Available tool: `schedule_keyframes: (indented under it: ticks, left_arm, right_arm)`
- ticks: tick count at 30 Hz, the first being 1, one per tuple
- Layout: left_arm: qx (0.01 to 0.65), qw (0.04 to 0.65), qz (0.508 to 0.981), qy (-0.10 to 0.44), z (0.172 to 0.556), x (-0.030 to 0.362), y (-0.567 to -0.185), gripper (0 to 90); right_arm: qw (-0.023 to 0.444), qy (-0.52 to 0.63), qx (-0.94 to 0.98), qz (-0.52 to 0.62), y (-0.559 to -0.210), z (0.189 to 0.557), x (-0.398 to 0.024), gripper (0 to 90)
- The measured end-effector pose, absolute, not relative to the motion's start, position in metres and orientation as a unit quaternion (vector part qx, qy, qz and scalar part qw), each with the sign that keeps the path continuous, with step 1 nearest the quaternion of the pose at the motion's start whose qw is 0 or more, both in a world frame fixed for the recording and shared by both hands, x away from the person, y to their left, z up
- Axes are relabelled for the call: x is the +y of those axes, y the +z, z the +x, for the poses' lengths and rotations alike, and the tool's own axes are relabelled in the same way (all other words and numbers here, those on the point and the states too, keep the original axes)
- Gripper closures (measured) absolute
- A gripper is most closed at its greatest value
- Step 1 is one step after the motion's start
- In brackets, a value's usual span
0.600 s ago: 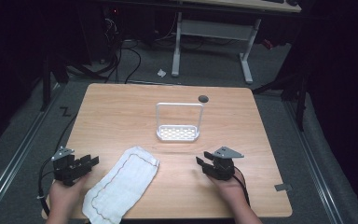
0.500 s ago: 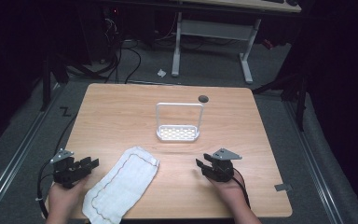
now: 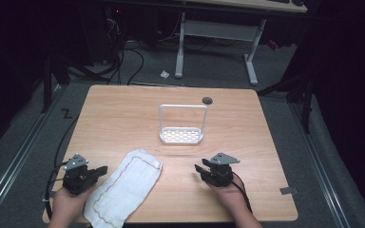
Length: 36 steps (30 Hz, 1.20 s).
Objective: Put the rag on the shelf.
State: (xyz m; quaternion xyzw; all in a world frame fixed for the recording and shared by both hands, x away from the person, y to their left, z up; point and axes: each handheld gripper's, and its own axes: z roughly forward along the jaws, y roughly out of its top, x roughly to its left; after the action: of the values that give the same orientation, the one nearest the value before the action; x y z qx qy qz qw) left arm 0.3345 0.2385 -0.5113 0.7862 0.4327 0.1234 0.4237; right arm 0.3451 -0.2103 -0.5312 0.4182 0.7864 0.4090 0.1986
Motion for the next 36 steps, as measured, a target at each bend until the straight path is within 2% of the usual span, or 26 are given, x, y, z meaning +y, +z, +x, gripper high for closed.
schedule_keyframes:
  ticks: [4, 7, 17, 25, 32, 36]
  left_arm:
    - [0.408, 0.372, 0.825, 0.121, 0.333, 0.219, -0.516, 89.9]
    - [0.409, 0.354, 0.834, 0.111, 0.336, 0.214, -0.523, 90.0]
    - [0.424, 0.365, 0.822, 0.102, 0.338, 0.201, -0.528, 90.0]
    - [0.416, 0.357, 0.829, 0.114, 0.345, 0.160, -0.527, 90.0]
    - [0.398, 0.367, 0.834, 0.110, 0.356, 0.127, -0.528, 90.0]
    - [0.393, 0.376, 0.832, 0.104, 0.363, 0.115, -0.529, 90.0]
  right_arm:
    - [0.196, 0.413, 0.783, 0.422, -0.530, 0.344, -0.211, 58.6]
    - [0.196, 0.413, 0.784, 0.420, -0.529, 0.344, -0.212, 58.5]
    - [0.195, 0.416, 0.783, 0.419, -0.529, 0.343, -0.211, 58.5]
    - [0.196, 0.430, 0.785, 0.399, -0.523, 0.336, -0.198, 58.6]
    - [0.191, 0.448, 0.798, 0.355, -0.516, 0.317, -0.174, 62.3]
    - [0.176, 0.448, 0.810, 0.335, -0.516, 0.308, -0.160, 68.3]
